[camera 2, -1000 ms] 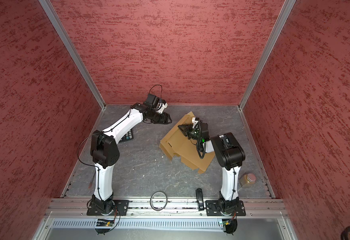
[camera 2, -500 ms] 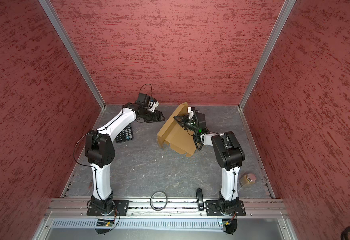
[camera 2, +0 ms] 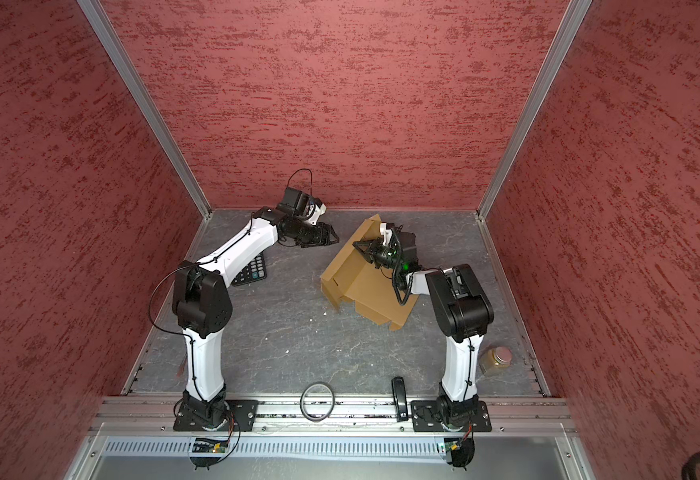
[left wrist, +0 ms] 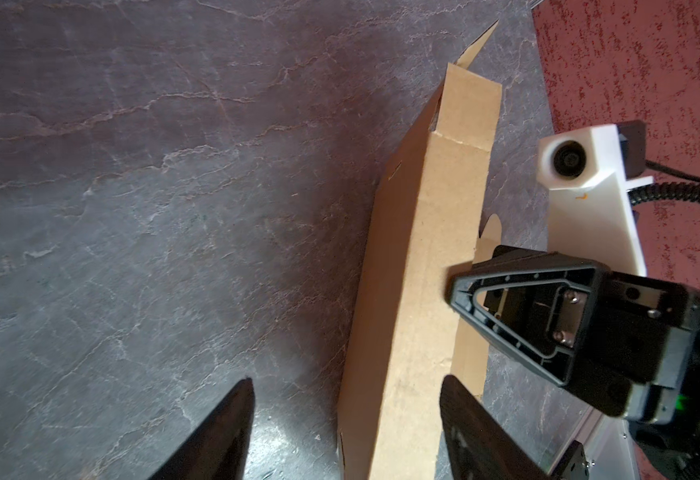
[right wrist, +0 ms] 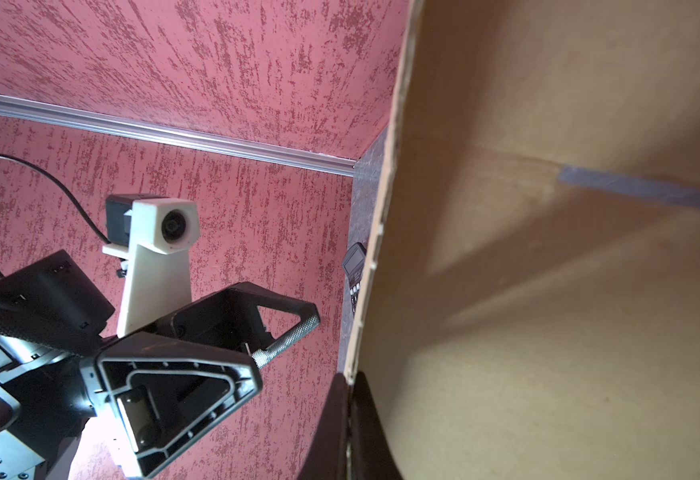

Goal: Fold the paper box

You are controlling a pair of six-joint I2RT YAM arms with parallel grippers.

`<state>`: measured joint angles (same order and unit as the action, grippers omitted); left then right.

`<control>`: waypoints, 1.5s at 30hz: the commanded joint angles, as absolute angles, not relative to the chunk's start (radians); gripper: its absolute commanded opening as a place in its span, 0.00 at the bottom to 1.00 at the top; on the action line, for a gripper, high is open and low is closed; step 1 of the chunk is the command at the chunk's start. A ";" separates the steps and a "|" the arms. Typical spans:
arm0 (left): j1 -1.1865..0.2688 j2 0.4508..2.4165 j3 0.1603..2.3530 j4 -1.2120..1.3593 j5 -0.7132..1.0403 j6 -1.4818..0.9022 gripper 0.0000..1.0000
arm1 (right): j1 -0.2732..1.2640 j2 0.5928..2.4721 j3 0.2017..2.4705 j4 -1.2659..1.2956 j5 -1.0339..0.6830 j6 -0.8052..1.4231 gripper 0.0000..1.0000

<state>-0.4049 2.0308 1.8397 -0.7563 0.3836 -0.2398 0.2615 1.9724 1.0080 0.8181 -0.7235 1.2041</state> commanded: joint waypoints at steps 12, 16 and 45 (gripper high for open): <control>-0.368 1.508 1.217 -0.498 0.260 -0.308 0.78 | 0.263 1.895 1.065 0.612 -0.681 1.200 0.06; -0.378 1.471 1.158 -0.465 0.284 -0.305 0.79 | 0.267 1.870 1.098 0.470 -0.647 1.196 0.06; -0.489 1.573 1.166 -0.385 0.328 -0.252 0.78 | 0.276 1.806 1.243 0.134 -0.538 1.198 0.05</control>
<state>-0.4770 1.5822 1.1744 -0.4015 0.3286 -0.2802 0.2687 1.8194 1.1957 0.1482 -0.5632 1.1961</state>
